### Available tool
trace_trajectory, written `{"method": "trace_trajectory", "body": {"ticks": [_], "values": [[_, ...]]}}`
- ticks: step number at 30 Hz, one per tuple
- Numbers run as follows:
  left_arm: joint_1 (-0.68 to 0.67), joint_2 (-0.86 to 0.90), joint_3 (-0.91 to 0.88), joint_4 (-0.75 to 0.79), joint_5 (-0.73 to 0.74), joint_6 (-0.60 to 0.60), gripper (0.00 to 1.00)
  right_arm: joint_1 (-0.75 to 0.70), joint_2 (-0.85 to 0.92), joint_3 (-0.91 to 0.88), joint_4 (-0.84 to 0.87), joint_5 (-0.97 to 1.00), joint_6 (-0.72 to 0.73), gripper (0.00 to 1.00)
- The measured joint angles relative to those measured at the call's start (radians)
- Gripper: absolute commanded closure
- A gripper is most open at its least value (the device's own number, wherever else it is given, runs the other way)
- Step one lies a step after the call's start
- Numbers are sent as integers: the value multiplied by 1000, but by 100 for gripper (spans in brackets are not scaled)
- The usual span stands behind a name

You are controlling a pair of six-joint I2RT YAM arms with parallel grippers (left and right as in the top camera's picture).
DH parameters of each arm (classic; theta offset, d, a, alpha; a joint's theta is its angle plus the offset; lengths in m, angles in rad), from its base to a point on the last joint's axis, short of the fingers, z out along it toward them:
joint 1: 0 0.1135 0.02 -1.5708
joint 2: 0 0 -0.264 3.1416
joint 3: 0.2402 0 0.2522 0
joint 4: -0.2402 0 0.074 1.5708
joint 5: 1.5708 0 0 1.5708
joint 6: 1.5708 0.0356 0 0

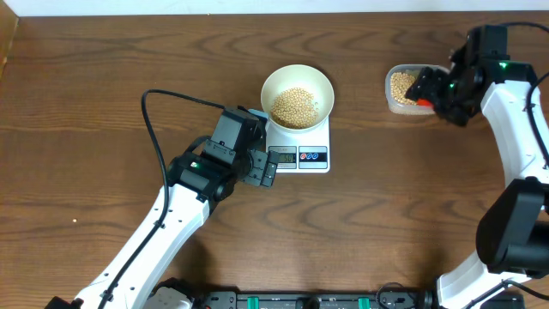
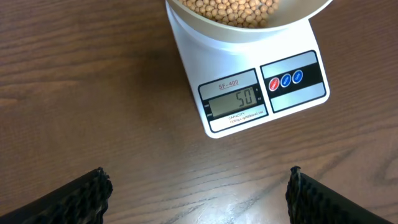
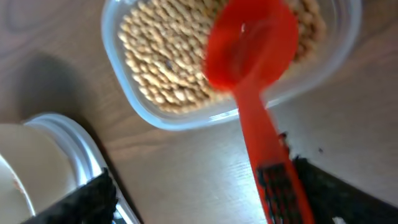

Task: Scoop item into bowl and weigh 50g on scale
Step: 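Open the right gripper to release the scoop handle in the tub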

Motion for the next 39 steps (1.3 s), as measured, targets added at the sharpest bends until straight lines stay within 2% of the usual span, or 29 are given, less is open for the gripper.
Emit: {"method": "trace_trajectory", "body": {"ticks": [5,11,18,22,29,34,39], "values": [[0,0,0,0,0,0,8,-32,0,-2,-41,1,-26,1],[0,0,0,0,0,0,8,-56,0,-2,-51,-8,-50,1],[0,0,0,0,0,0,8,-63,-15,2,-54,-161,-237,1],[0,0,0,0,0,0,8,-63,-108,9,-66,-203,-333,1],[0,0,0,0,0,0,8,-63,-407,35,-116,-199,-387,1],[0,0,0,0,0,0,8,-63,-521,42,-144,-195,-396,1],[0,0,0,0,0,0,8,-63,-560,42,-153,-193,-398,1]]}}
